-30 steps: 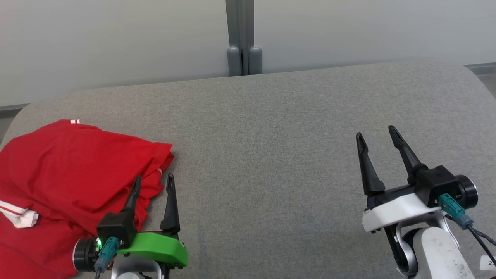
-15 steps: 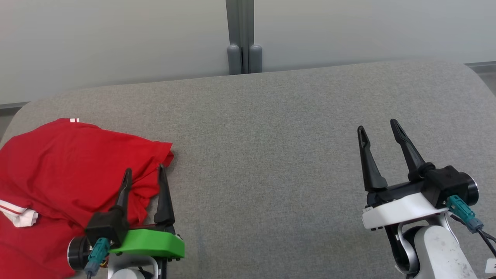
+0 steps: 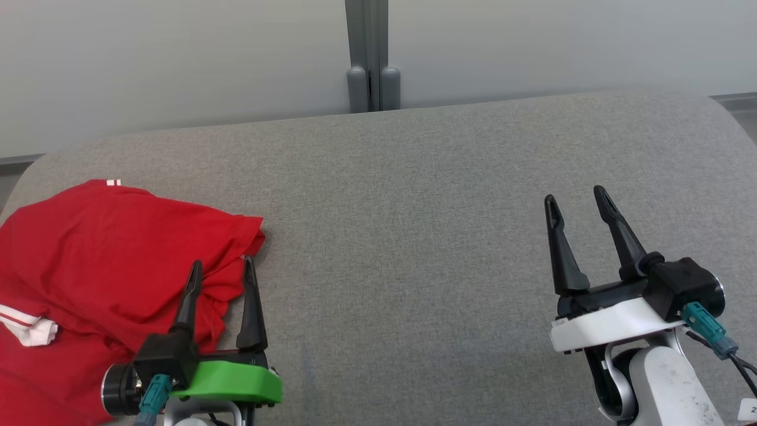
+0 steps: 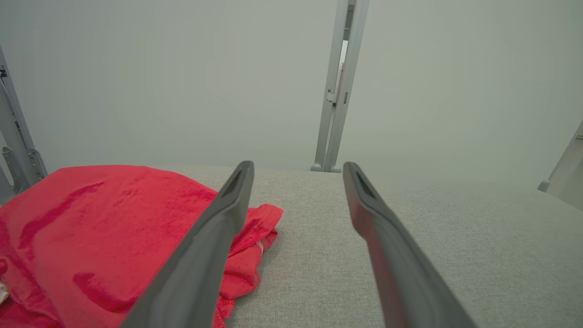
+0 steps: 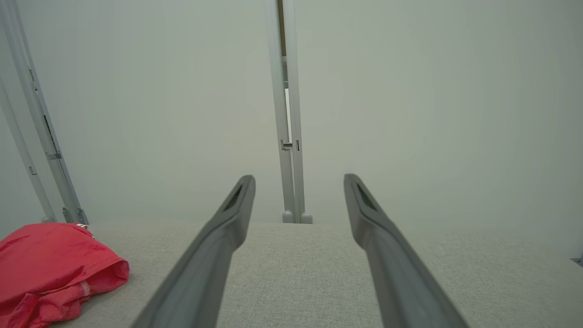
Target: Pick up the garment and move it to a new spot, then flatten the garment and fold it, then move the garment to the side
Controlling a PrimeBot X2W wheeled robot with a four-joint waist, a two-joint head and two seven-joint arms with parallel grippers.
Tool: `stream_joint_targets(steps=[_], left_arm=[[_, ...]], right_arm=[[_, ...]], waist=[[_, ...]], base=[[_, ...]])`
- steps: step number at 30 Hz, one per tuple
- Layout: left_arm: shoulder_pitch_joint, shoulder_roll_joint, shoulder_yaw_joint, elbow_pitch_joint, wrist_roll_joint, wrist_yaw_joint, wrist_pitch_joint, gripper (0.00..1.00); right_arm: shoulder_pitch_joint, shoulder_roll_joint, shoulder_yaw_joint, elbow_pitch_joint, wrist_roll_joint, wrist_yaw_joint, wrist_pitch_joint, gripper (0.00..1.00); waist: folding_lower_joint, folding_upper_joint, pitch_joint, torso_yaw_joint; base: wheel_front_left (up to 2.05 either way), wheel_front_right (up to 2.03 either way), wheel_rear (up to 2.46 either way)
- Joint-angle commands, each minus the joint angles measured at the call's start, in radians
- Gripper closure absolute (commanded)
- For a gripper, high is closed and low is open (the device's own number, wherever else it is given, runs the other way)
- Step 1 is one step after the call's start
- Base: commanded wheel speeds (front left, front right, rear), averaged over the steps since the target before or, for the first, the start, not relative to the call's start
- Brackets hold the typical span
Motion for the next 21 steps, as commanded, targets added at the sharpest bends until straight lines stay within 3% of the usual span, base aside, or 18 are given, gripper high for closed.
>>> stream_joint_targets(steps=[1,8,21], left_arm=[[0.007,-0.001,0.003,0.001,0.006,-0.011,-0.006,0.0],[0.017,-0.001,0.003,0.021,-0.044,-0.054,-0.02,0.0],[0.004,-0.001,-0.018,0.087,-0.051,-0.064,-0.027,0.0]], right_arm=[[0.0,-0.003,-0.003,0.004,-0.002,0.0,-0.009,0.0],[0.002,-0.003,-0.003,0.034,0.019,0.0,-0.022,0.0],[-0.009,-0.003,-0.01,0.138,0.039,0.0,-0.029,0.0]], waist=[[0.0,0.0,0.0,-0.001],[0.0,0.0,-0.001,-0.009],[0.0,0.0,-0.005,-0.016]], base=[[0.0,0.0,0.0],[0.0,0.0,0.0],[0.0,0.0,0.0]])
